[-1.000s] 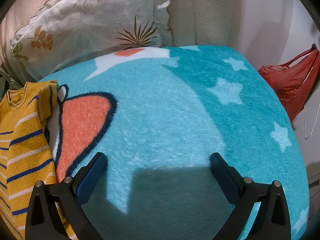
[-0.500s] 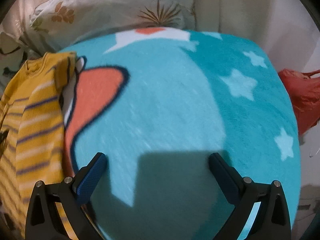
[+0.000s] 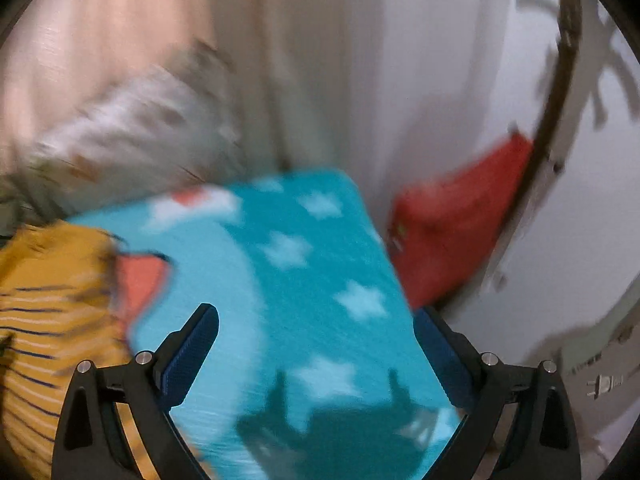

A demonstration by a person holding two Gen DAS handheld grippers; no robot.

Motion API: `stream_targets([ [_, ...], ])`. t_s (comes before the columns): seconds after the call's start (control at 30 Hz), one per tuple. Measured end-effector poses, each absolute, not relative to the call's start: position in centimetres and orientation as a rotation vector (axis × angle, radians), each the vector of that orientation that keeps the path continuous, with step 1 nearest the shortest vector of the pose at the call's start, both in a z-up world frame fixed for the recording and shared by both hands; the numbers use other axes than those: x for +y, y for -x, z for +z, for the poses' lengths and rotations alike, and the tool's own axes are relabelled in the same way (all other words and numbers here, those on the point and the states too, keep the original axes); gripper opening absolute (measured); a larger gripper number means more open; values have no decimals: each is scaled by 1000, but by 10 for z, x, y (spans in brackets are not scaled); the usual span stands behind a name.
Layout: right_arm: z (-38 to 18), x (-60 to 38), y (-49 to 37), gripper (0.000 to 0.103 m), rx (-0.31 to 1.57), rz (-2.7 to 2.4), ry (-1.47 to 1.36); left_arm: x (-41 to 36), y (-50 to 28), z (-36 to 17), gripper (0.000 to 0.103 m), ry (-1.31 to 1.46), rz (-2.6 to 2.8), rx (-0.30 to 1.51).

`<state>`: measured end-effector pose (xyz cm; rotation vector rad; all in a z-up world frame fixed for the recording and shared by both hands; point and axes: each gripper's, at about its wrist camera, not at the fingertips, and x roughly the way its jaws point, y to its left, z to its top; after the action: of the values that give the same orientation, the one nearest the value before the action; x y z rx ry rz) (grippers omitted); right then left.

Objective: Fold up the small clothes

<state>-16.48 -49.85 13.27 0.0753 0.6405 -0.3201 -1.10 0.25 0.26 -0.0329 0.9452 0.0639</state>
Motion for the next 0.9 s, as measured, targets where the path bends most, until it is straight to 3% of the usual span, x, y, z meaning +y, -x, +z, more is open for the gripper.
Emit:
stream_targets([
  [0.17,139,-396,141,101,636,-96,-131,1,11,2,103,32,64,949],
  [0.4,83,-276,70,101,830,55,-187,7,8,18,103,82,27,1097],
  [0.9,24,-238,34,101,974,-73,-194,38,24,60,103,86,35,1156],
])
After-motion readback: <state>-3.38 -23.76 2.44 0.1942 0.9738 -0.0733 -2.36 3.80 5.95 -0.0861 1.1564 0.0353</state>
